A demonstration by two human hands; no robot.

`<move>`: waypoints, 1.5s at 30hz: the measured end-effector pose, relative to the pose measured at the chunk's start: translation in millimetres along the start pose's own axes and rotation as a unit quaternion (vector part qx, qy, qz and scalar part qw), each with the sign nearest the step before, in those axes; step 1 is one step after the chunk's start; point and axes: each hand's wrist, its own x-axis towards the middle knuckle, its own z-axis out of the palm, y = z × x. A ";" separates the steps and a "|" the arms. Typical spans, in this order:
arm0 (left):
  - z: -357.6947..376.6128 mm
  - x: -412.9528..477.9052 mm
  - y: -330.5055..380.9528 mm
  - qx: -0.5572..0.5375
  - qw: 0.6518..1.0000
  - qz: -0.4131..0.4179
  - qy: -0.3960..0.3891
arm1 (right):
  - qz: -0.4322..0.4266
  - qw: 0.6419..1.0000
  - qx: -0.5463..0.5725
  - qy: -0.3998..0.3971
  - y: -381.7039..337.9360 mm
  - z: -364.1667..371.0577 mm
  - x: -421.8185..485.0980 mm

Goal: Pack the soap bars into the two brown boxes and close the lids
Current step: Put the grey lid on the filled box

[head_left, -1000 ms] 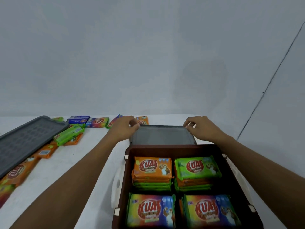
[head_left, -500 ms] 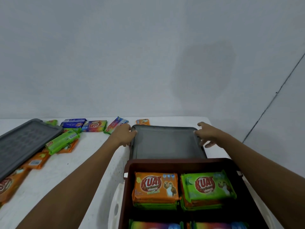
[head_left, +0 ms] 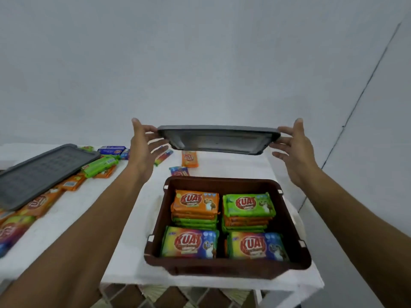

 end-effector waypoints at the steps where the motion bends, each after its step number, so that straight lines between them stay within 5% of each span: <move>1: -6.1 -13.0 2.2 -0.014 1.000 -0.001 -0.010 | -0.001 1.000 0.016 0.001 -3.0 -7.6 -14.8; 5: -31.3 -55.6 -2.6 0.055 0.997 -0.004 -0.053 | 0.006 1.000 -0.012 -0.010 4.4 -35.2 -56.7; 9: -52.0 -102.4 -21.5 0.287 0.948 0.070 -0.119 | 0.009 0.986 -0.162 -0.031 26.5 -51.1 -95.5; 14: -58.0 -140.8 -44.0 0.464 0.868 0.131 -0.121 | -0.039 0.897 -0.439 -0.037 55.9 -53.8 -130.9; 18: -69.7 -155.5 -43.1 0.460 0.875 0.111 -0.099 | 0.003 0.887 -0.458 -0.057 58.9 -55.9 -141.9; 23: -76.4 -168.8 -36.8 0.507 0.840 0.161 -0.107 | 0.007 0.895 -0.441 -0.063 64.9 -62.9 -156.3; 30: -66.6 -178.4 -42.3 0.400 0.914 0.021 -0.064 | 0.015 0.938 -0.343 -0.044 66.9 -59.7 -167.0; 35: -67.4 -177.4 -43.3 0.398 0.914 0.062 -0.046 | -0.055 0.921 -0.385 -0.007 65.0 -57.4 -169.9; 45: -66.8 -169.7 -38.8 0.583 0.788 0.160 -0.117 | -0.140 0.897 -0.419 -0.026 69.7 -59.4 -165.5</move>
